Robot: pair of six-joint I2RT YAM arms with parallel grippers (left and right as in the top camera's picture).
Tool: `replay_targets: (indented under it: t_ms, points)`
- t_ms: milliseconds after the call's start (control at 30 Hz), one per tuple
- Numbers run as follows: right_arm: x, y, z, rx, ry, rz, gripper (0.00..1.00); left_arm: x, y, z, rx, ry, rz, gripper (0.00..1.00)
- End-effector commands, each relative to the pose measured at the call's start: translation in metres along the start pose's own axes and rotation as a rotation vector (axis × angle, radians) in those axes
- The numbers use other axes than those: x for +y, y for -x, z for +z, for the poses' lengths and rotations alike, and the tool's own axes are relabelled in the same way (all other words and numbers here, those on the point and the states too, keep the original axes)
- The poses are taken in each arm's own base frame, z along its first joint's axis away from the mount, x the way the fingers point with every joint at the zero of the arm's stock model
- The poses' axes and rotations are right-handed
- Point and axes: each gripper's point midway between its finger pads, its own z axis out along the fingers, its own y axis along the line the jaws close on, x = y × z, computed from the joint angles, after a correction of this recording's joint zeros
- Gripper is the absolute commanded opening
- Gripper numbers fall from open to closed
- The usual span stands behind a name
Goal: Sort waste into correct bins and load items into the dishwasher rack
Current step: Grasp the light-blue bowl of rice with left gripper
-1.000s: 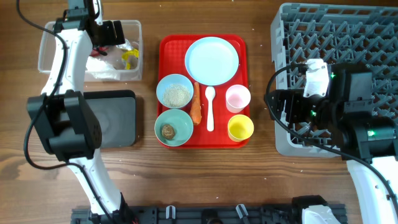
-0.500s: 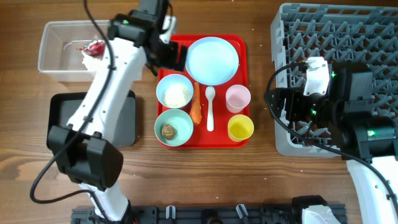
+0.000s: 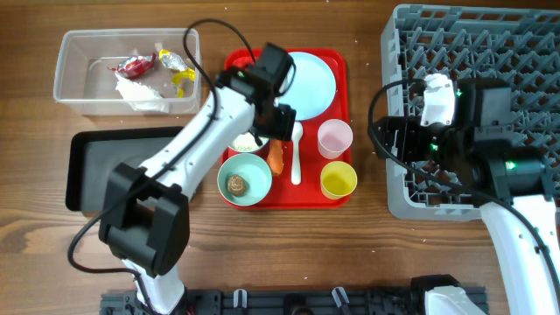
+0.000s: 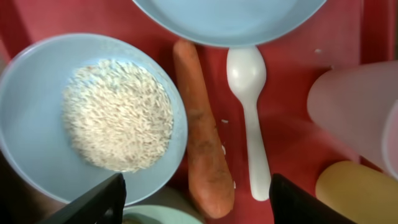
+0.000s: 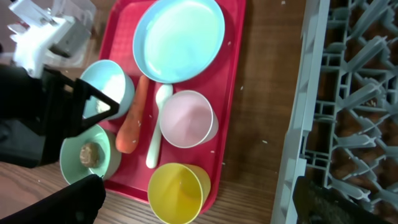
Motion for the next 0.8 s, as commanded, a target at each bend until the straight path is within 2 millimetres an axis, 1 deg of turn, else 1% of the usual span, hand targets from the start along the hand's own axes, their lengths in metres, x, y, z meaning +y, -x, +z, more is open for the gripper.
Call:
replay_targets:
  t_ms: [0,67,200,233,400,467,533,600,700,767]
  points:
    - [0.001,0.002,0.004,0.014,0.006,0.007,1.0,0.015,-0.013,0.025,0.009,0.075,-0.007,0.66]
    - [0.001,0.001,0.004,0.019,0.006,0.01,1.0,0.021,-0.017,0.036,-0.001,0.092,-0.009,0.61]
    - [0.001,0.001,0.004,0.02,0.006,0.01,1.0,0.021,-0.017,0.051,-0.034,0.081,-0.009,0.39]
    - [0.001,0.0,0.004,0.023,0.006,0.011,1.0,0.021,-0.018,0.053,-0.036,0.08,-0.009,0.36]
    - [0.001,-0.002,0.004,0.029,0.005,0.013,1.0,0.024,-0.024,0.06,-0.03,0.085,-0.009,0.31]
    - [0.001,-0.003,0.004,0.035,0.004,0.014,1.0,0.024,-0.021,0.06,-0.04,0.084,-0.01,0.25]
    - [0.0,-0.005,0.004,0.041,0.003,0.016,1.0,0.022,-0.018,0.06,-0.055,0.079,-0.01,0.14]
    - [0.0,-0.005,0.004,0.042,0.003,0.016,1.0,0.025,-0.016,0.063,-0.061,0.094,-0.01,0.08]
    - [0.0,-0.005,0.004,0.04,0.003,0.015,1.0,0.026,-0.019,0.074,-0.039,0.104,-0.009,0.05]
    - [0.0,-0.004,0.004,0.04,0.003,0.015,1.0,0.027,-0.023,0.082,-0.02,0.109,-0.008,0.04]
